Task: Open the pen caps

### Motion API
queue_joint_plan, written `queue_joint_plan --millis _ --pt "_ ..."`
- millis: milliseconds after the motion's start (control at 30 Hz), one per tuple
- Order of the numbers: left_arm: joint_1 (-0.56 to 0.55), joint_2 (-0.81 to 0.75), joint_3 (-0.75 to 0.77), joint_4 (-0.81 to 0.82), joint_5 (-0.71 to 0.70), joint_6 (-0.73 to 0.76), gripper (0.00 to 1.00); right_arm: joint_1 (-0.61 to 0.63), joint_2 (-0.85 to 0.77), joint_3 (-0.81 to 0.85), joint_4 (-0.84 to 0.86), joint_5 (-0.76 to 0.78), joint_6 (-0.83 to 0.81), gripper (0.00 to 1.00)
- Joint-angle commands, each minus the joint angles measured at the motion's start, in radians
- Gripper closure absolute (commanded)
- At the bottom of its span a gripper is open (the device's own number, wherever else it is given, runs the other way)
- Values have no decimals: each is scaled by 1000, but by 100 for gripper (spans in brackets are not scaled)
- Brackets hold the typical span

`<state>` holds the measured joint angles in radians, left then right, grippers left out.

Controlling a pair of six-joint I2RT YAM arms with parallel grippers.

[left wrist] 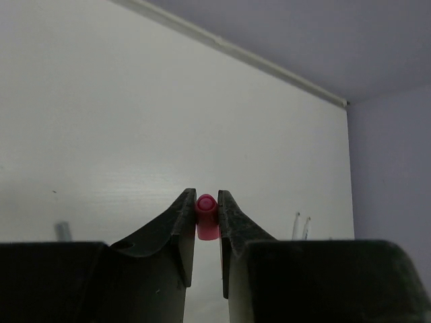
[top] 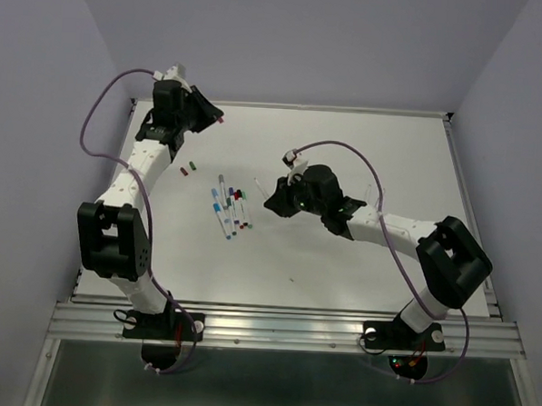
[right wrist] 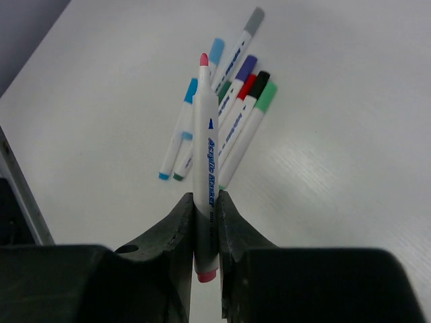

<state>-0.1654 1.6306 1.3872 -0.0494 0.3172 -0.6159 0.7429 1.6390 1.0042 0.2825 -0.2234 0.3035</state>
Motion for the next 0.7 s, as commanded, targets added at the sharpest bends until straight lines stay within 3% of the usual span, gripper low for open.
queue_joint_plan --millis 0,167,333,467,667 --pt "92 -26 78 105 -127 28 100 16 -62 -44 -11 -96 31 99" --pt "118 -21 64 97 -104 39 100 16 -105 -55 -48 -7 13 99" --pt "124 -20 27 -38 -210 79 100 7 -110 -29 -124 188 35 99" --pt "152 -3 -57 -81 -282 81 100 -56 -105 -35 -158 217 65 99" --pt "198 86 -135 -101 -273 85 100 -129 -114 -53 -206 278 63 99"
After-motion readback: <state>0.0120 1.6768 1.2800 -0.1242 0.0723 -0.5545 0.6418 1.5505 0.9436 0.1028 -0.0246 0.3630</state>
